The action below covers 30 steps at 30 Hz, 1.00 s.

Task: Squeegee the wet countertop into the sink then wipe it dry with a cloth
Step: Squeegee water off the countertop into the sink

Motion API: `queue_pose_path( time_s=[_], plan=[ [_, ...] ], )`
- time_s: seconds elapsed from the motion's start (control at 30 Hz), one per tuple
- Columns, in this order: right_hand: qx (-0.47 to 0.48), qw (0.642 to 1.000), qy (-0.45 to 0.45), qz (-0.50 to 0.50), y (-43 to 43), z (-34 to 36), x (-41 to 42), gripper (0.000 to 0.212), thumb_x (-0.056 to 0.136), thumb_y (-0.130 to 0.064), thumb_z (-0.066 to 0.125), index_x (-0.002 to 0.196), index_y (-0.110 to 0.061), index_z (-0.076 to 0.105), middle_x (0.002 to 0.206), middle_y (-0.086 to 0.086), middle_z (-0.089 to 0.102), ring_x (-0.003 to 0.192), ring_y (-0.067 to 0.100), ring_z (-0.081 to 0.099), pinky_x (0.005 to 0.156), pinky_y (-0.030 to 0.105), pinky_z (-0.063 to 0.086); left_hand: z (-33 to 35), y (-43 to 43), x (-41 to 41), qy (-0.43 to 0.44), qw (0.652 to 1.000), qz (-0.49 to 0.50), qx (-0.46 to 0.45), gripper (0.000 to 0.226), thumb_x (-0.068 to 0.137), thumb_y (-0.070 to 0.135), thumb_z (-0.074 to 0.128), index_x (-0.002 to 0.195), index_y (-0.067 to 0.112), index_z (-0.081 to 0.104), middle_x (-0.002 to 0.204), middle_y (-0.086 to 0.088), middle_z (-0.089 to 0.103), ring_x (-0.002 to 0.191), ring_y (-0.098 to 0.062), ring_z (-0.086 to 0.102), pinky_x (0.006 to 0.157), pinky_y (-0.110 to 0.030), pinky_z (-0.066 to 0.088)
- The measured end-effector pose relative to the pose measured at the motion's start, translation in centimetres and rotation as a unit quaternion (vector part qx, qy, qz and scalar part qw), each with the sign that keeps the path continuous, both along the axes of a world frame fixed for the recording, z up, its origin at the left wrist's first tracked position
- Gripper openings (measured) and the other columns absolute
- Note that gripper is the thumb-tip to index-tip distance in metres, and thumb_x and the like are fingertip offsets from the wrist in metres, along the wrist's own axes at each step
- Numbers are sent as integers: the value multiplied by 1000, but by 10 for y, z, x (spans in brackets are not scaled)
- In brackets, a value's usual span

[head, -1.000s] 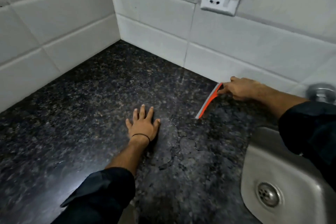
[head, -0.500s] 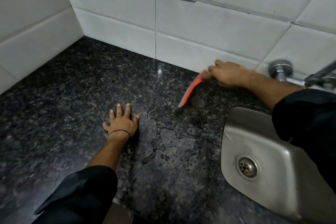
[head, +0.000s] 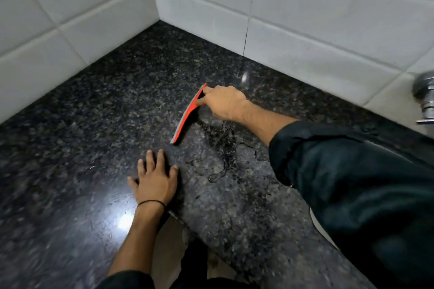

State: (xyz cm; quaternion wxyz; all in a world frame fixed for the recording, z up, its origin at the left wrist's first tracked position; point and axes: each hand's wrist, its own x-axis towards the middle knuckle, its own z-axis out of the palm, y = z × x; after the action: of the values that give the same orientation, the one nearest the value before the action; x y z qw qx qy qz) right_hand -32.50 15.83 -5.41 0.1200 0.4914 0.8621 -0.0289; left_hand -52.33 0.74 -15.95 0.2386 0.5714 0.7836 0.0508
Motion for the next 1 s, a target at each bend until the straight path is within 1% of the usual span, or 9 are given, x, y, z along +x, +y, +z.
queue_pose_path(
  time_s=[0.1, 0.2, 0.27, 0.47, 0.6, 0.67, 0.73, 0.83, 1.0],
  plan=[
    [-9, 999, 10, -43, -4, -1, 1, 48, 94, -4, 45, 131, -31, 57, 115, 7, 65, 97, 32, 65, 70, 42, 48, -12, -11, -2, -17, 1000, 8, -21, 67, 98, 59, 32, 155, 38, 5, 165, 10, -9, 152, -20, -9, 116, -62, 1],
    [-19, 997, 17, -73, -20, 15, 30, 25, 96, -17, 53, 117, -25, 63, 111, 4, 71, 97, 30, 68, 81, 43, 55, -11, -8, -5, -22, 999, 7, -31, 68, 96, 61, 33, 155, 40, 4, 164, 11, -10, 152, -20, -10, 117, -62, 2],
    [-21, 996, -8, -87, -35, 24, 63, 29, 96, -18, 53, 120, -30, 63, 117, 4, 70, 102, 30, 68, 86, 43, 54, -10, -6, -5, -22, 999, 8, -40, 68, 97, 60, 34, 155, 40, 4, 164, 11, -10, 152, -20, -9, 117, -63, 2],
    [-35, 977, -105, -180, -101, 27, 184, 33, 90, -19, 52, 123, -19, 55, 127, 7, 63, 116, 32, 61, 88, 39, 47, -14, -9, -3, -19, 999, 15, -25, 67, 97, 58, 33, 156, 37, 6, 165, 9, -8, 152, -22, -8, 116, -65, 1],
    [-53, 970, -137, -192, -136, 30, 254, 35, 90, -36, 51, 124, -35, 58, 122, 0, 64, 111, 26, 63, 87, 35, 50, -11, -12, 3, -9, 1000, 19, -10, 66, 97, 57, 34, 156, 35, 12, 166, 6, -2, 152, -25, -4, 116, -65, 2],
    [-75, 971, -140, -181, -153, 41, 269, 35, 94, -50, 51, 129, -47, 56, 123, -5, 63, 112, 23, 63, 84, 32, 48, -9, -19, 7, -10, 1000, 19, 8, 66, 97, 57, 36, 155, 34, 15, 166, 3, 2, 152, -26, -1, 117, -64, 2],
    [-93, 969, -149, -172, -165, 54, 271, 35, 93, -56, 50, 127, -51, 57, 122, -7, 63, 112, 22, 63, 83, 34, 49, -7, -27, 11, -17, 999, 8, 26, 65, 97, 55, 38, 155, 33, 18, 166, 2, 5, 152, -26, 1, 117, -63, 2],
    [-59, 979, -120, -156, -165, 64, 259, 30, 91, -48, 57, 121, -48, 61, 119, -5, 67, 107, 24, 66, 83, 36, 53, -4, -48, 17, -23, 998, -11, 62, 62, 98, 48, 42, 154, 31, 22, 166, 2, 7, 152, -26, 2, 117, -63, 3],
    [-15, 996, -27, -83, -135, 54, 171, 61, 84, -16, 54, 130, -55, 54, 124, -5, 63, 113, 26, 63, 84, 36, 50, -2, -93, 16, -19, 995, 4, 93, 59, 99, 40, 46, 154, 26, 26, 165, -1, 10, 152, -28, 5, 118, -62, 7]
  ],
)
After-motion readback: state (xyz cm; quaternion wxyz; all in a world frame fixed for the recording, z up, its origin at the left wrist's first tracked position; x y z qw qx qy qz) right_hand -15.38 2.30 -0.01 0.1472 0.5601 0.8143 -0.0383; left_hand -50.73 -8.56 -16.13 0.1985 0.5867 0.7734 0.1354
